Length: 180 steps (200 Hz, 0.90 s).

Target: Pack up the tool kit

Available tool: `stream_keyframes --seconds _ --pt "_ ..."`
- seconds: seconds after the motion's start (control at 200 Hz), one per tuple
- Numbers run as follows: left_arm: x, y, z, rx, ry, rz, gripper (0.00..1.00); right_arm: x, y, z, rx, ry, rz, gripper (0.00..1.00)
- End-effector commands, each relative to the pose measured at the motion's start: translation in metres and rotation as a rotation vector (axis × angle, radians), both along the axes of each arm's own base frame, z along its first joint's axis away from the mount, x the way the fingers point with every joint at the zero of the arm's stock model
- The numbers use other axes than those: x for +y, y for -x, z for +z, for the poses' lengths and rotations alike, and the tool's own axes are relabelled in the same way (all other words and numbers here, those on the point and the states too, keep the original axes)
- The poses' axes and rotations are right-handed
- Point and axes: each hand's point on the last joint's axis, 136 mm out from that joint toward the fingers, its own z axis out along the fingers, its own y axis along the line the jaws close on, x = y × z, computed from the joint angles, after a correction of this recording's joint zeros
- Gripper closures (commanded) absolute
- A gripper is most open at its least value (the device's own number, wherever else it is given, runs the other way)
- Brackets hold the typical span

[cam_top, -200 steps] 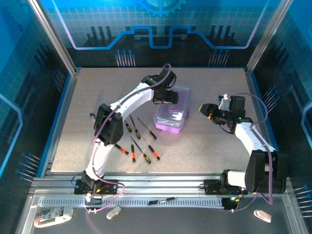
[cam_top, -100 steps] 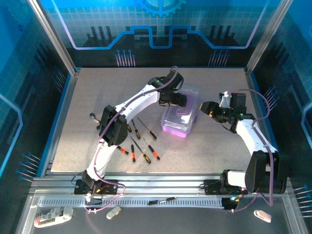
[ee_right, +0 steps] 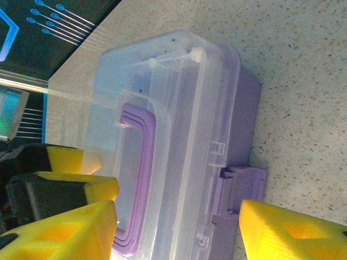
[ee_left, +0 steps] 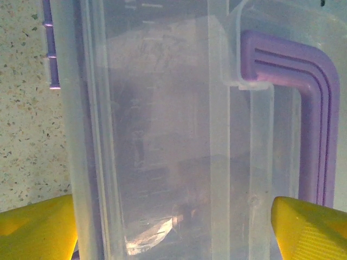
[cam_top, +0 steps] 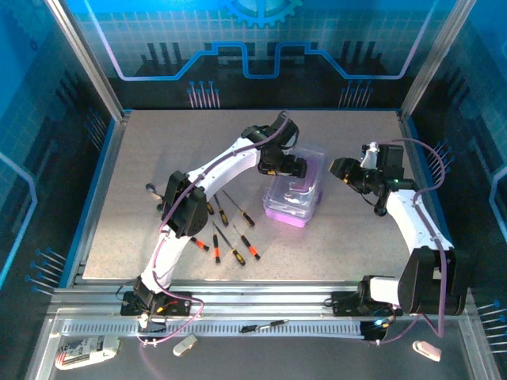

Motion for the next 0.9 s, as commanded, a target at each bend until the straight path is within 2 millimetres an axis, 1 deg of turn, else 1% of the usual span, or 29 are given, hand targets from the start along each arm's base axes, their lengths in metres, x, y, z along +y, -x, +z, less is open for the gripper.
stream_keyframes --seconds 0.0,0.055,0.15,0.305,0.39,0.525,0.605,0.69,0.775,0.895 --pt "-0.003 0.013 0.024 0.012 0.022 -0.011 0.11 0.010 0.009 0.004 -0.011 0.021 0.053 0.37" --pt "0.002 0.015 0.022 0.012 -0.005 -0.007 0.12 0.012 0.011 0.007 -0.025 0.031 0.066 0.35" --pt "0.007 0.019 0.019 0.017 -0.036 -0.015 0.13 0.018 0.015 0.006 -0.022 0.039 0.094 0.35" --pt "0.011 0.029 0.004 0.050 -0.073 -0.031 0.13 0.025 0.020 0.001 -0.001 0.040 0.123 0.35" --pt "0.012 0.033 -0.004 0.067 -0.077 -0.039 0.12 0.028 0.021 0.000 0.002 0.042 0.133 0.31" --pt "0.012 0.039 -0.014 0.093 -0.075 -0.046 0.11 0.029 0.024 -0.001 0.010 0.045 0.137 0.30" --pt "0.012 0.041 -0.018 0.108 -0.074 -0.049 0.13 0.030 0.025 0.000 0.010 0.047 0.142 0.30" --pt "0.012 0.043 -0.022 0.120 -0.074 -0.052 0.17 0.030 0.026 0.001 0.007 0.048 0.141 0.30" --pt "0.010 0.045 -0.020 0.125 -0.058 -0.055 0.22 0.031 0.026 0.002 0.005 0.042 0.142 0.30" --pt "0.002 0.044 -0.015 0.124 0.002 -0.052 0.25 0.033 0.026 0.002 0.006 0.036 0.147 0.31"
